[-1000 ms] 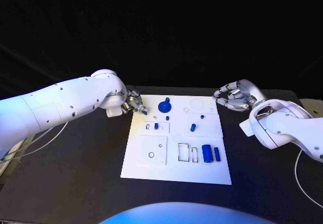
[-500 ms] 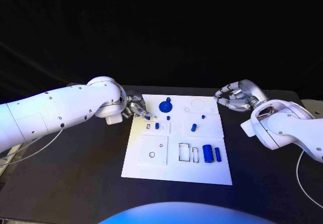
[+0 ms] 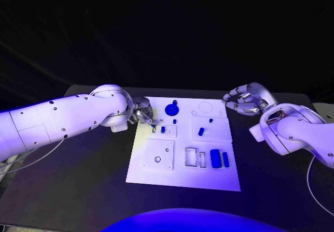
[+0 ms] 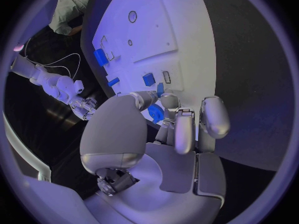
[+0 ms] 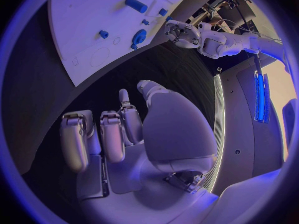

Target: Assemble the parts on the task board

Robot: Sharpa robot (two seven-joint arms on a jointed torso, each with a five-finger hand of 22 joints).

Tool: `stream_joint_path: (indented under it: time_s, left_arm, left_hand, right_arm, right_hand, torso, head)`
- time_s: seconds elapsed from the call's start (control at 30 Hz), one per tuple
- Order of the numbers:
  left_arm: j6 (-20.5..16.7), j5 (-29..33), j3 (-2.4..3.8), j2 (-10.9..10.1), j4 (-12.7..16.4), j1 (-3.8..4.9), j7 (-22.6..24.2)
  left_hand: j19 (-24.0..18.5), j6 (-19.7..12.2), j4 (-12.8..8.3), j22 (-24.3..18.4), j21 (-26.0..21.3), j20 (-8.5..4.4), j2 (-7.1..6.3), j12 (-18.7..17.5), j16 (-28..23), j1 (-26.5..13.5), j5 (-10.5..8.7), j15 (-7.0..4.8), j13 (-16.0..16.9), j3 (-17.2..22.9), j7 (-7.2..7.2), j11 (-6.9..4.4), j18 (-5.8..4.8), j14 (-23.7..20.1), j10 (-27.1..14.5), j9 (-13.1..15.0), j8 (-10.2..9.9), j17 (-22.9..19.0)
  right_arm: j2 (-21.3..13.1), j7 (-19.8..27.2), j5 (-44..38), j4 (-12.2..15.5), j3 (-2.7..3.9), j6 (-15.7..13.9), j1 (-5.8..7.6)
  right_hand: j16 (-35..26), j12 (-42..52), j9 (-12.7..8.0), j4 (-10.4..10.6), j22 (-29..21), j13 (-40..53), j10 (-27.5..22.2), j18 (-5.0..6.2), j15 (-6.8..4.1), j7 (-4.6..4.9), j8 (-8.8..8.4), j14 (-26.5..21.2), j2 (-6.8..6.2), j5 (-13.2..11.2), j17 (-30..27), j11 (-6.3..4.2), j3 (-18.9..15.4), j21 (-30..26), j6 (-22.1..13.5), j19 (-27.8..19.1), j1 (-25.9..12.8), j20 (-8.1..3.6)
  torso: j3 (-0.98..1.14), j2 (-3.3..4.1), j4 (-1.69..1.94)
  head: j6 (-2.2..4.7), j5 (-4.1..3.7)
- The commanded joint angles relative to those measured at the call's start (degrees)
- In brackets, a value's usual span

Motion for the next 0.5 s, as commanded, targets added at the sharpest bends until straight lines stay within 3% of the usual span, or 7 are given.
stream_joint_path:
  time_s: [0.03,0.5]
  left_arm:
    - [0.62,-2.23,-0.01,0.24,0.16,-0.14,0.60]
    - [1.85,-3.11,-0.26,1.03,-0.58,-0.53,-1.84]
  left_hand:
    - [0.36,0.52,-10.93,0.06,0.29,0.07,-0.46,0.19,0.40,0.04,0.39,-0.44,0.10,10.98,0.11,-0.06,-0.33,3.96,0.45,0.09,-0.03,5.66]
    - [0.64,1.42,-11.20,0.52,0.55,-0.06,-1.13,1.02,0.40,-0.14,1.45,-0.57,1.28,11.54,-0.03,-0.20,-0.42,3.94,1.68,-0.11,-0.27,5.56]
  right_arm:
    - [0.05,0.47,-0.21,0.03,0.00,0.66,-0.08]
    - [-0.01,0.42,-0.22,0.04,0.00,1.06,-0.12]
  right_hand:
    - [-0.25,-0.03,-0.07,0.08,13.51,5.56,0.00,0.31,-0.34,-0.02,0.27,5.19,-0.29,0.37,11.62,-0.30,0.35,-0.32,-0.26,4.73,-0.28,-0.30]
    - [-0.23,-0.06,-0.08,0.07,13.50,5.53,-0.02,0.31,-0.34,-0.02,0.29,5.20,-0.35,0.43,11.66,-0.30,0.44,-0.34,-0.26,4.72,-0.32,-0.30]
  torso:
    - [0.03,0.06,-0.10]
    - [0.11,0.02,-0.05]
  head:
    - [-0.06,-0.06]
    - [-0.24,-0.05]
